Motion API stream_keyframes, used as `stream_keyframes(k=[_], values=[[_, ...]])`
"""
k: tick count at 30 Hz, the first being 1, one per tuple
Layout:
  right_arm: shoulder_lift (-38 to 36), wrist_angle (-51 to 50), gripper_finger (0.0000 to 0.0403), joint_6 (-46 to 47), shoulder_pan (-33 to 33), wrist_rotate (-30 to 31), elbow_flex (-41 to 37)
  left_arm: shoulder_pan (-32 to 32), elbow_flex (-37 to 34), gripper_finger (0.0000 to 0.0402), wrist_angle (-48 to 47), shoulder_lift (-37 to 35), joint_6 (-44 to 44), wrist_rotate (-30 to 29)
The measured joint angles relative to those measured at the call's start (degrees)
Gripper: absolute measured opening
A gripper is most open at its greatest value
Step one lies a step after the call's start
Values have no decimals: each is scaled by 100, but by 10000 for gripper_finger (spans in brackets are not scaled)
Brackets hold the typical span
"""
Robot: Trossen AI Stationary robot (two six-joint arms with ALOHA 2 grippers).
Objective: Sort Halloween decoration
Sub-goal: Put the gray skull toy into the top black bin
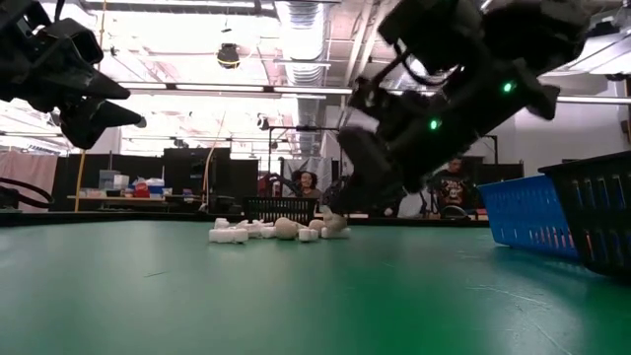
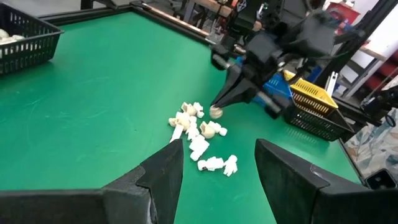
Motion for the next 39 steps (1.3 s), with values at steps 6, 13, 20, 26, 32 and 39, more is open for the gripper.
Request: stream_keyframes(k=[6, 13, 20, 26, 32, 39], values=[[-203, -12, 1, -15, 262, 321, 0, 2, -2, 189, -34, 0, -14, -3], [-354, 81, 0, -168, 226, 459, 2, 0, -2, 189, -29, 0, -16, -6], [-356, 715, 0, -705, -336, 111, 2, 2, -2, 189, -23, 0, -18, -18], [-354, 1189, 0, -1345, -1071, -424, 204, 0, -2, 189, -23, 0, -11, -44], [-291, 1171, 0, -2133, -1850, -898, 700, 0, -1, 189, -29, 0, -3, -44], [-291, 1175, 0, -2506, -2817, -1237, 1160, 0, -2, 189, -130, 0, 1, -115]])
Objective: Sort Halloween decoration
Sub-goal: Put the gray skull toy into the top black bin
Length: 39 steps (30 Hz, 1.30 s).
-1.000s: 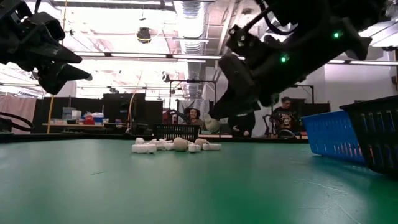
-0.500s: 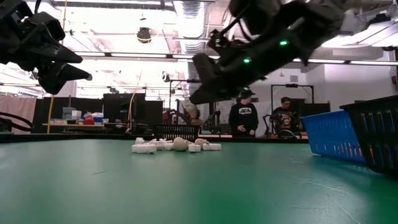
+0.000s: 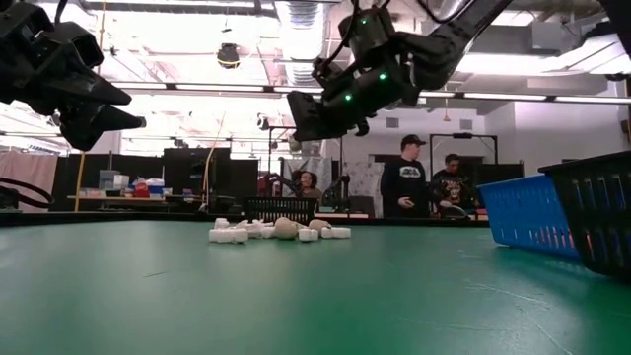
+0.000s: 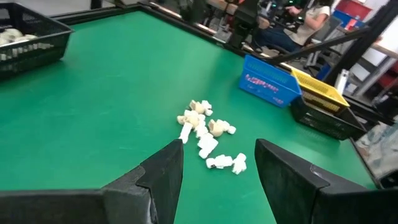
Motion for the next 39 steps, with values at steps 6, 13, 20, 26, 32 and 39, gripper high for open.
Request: stream_keyframes(k=[6, 13, 20, 26, 32, 39], values=[[160, -54, 0, 323, -625, -289, 339, 0, 0, 189, -29, 0, 46, -117], [716, -204, 0, 854, -991, -342, 832, 0, 0, 189, -42, 8, 37, -193], [1296, -1214, 3, 1231, -1175, -452, 1720, 0, -2, 189, -83, 35, -35, -187], [1295, -1699, 49, 1210, -1227, -455, 1931, 0, -2, 189, -136, 35, -52, -100], [1270, -1914, 110, 1333, -1299, -629, 1928, 0, -2, 189, -121, 35, -28, -137], [1021, -2237, 136, 950, -1206, -1739, 1921, 0, -2, 189, -110, 35, -83, -71]])
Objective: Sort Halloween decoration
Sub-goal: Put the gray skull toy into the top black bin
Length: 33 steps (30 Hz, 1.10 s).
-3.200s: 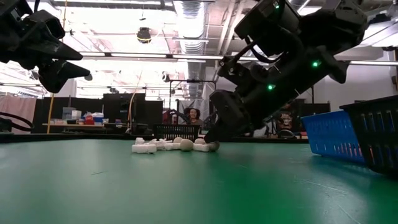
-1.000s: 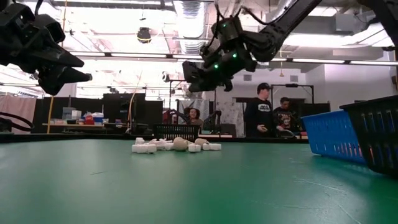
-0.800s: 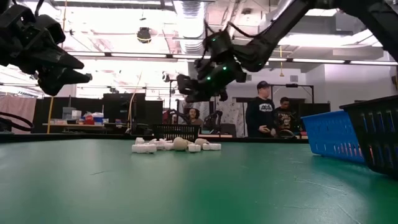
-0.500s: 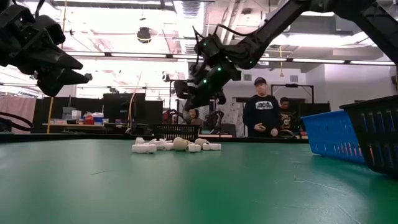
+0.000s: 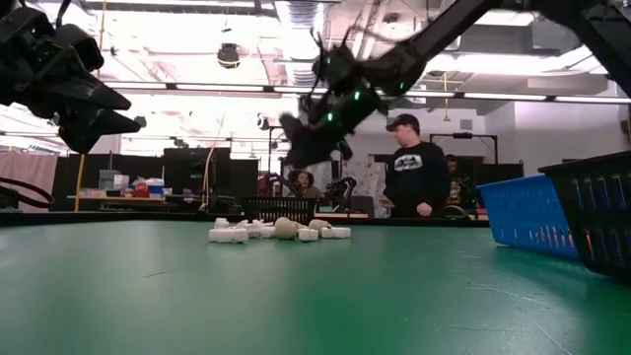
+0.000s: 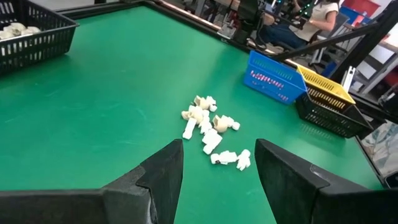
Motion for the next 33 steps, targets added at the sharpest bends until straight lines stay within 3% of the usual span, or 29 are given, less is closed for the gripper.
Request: stream_keyframes(k=[4, 6, 10, 16, 20, 23, 33], values=[[-403, -696, 133, -317, 314, -825, 5, 0, 0, 189, 0, 0, 4, 15], [-629, -1227, 132, -561, 533, -940, -66, 0, 0, 189, -1, 0, -2, 32], [-1172, -1308, 133, -765, 1074, -951, -615, 0, 0, 189, -11, 0, -22, 61], [-1663, 43, 132, -860, 1785, -702, -2178, 2, 0, 189, 5, 0, 96, -16], [-1548, 1641, 132, -691, 1953, -621, -2997, 1, 0, 189, 7, 0, 97, -31], [-1357, 2304, 132, -670, 2025, -606, -3330, 0, 0, 189, -17, 0, 17, -24], [-1029, 2363, 132, -1048, 2077, -1087, -3418, 2, 2, 189, -34, 2, -100, -9]])
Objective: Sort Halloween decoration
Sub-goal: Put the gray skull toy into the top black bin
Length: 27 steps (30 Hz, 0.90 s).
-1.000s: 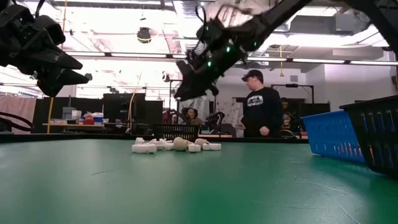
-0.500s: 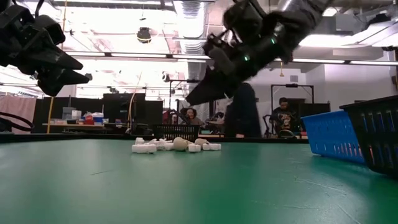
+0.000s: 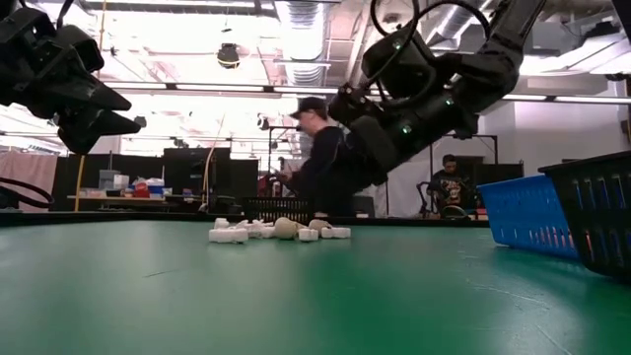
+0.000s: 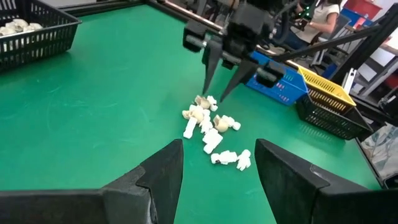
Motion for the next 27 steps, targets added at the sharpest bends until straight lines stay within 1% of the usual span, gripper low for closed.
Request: stream_keyframes(k=[4, 10, 16, 27], values=[[15, -175, 132, -242, -11, -101, -4, -1, 0, 189, -1, 0, -39, 0], [15, -391, 132, -343, -77, -183, -2, -1, 0, 189, 2, 0, -51, 2], [15, -415, 132, -473, -79, -170, -2, 0, 0, 189, 6, 0, -53, 2], [15, -788, 134, -517, -133, -172, -1, -2, 0, 189, 19, 0, -99, 4]])
